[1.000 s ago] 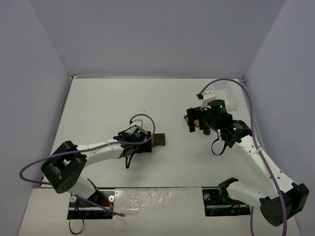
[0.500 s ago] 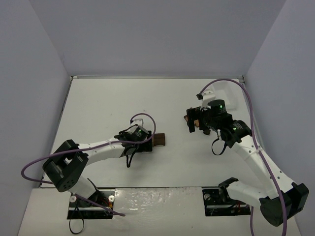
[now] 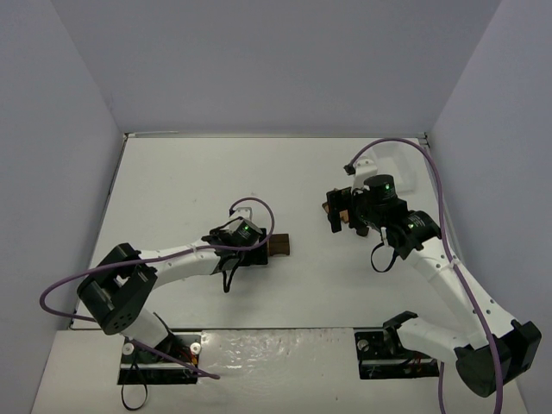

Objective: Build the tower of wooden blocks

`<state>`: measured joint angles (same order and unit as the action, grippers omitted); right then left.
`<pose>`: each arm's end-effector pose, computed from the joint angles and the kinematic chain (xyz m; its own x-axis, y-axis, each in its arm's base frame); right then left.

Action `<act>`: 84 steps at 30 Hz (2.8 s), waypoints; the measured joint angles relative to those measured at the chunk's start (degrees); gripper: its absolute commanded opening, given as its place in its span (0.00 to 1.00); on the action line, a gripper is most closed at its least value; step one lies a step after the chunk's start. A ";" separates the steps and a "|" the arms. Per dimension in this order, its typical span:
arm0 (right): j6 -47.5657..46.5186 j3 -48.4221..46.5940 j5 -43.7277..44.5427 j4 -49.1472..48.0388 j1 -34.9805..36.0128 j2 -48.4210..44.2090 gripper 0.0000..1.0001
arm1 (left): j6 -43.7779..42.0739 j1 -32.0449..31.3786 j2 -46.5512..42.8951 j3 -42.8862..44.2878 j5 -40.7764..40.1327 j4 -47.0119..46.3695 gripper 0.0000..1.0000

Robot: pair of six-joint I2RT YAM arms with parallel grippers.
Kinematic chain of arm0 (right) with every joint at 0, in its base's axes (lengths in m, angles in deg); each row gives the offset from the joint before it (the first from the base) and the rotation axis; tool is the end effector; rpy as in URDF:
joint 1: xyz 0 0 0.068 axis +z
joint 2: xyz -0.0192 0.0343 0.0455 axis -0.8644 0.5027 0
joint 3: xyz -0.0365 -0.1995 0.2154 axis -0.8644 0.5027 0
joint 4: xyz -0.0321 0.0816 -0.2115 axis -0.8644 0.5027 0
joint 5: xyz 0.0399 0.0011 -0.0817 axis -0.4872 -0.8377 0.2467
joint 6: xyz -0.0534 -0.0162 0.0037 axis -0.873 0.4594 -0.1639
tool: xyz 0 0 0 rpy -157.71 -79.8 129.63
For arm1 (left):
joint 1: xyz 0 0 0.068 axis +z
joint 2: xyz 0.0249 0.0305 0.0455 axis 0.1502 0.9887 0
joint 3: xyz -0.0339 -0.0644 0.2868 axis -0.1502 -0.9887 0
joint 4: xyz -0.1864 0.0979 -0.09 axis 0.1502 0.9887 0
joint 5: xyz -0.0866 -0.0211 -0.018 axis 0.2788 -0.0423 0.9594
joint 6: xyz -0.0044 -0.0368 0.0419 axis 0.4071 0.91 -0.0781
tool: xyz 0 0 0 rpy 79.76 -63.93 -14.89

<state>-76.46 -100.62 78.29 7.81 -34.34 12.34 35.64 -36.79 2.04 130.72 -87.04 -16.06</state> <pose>0.1760 0.0853 0.3673 -0.3878 -0.1276 -0.9129 -0.4389 0.8964 0.0612 0.1960 -0.1863 0.2144 -0.8100 -0.1689 -0.5616 0.0234 0.9476 -0.3186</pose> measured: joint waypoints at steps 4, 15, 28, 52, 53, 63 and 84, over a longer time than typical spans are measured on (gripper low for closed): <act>0.00 0.04 0.00 0.02 0.00 0.00 1.00 | -0.02 0.00 0.00 0.00 0.02 0.00 0.97; 0.58 0.19 0.29 -0.07 -0.34 0.59 0.99 | -0.93 0.00 -5.95 0.43 0.92 6.28 0.97; 1.75 -4.83 0.30 -0.78 -5.30 21.37 0.68 | -9.60 13.72 -19.66 11.57 4.25 18.69 0.97; -1.76 -11.31 -0.37 -8.51 -8.51 44.34 0.49 | -27.15 29.11 -32.08 4.32 7.49 23.24 0.97; -1.78 -11.39 -0.37 -8.60 -8.50 44.50 0.49 | -27.21 29.11 -32.00 4.09 7.27 23.16 0.97; -1.98 -11.89 -0.26 -9.17 -7.98 45.09 0.21 | -27.87 29.11 -30.44 3.94 6.03 21.15 0.97; 13.89 -0.17 5.53 -10.58 7.78 33.84 0.00 | -28.50 29.11 -29.68 3.94 5.73 20.76 0.97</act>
<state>-62.57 -100.79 83.81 -2.76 -26.57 46.18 7.14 -7.68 -27.64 134.65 -81.31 4.70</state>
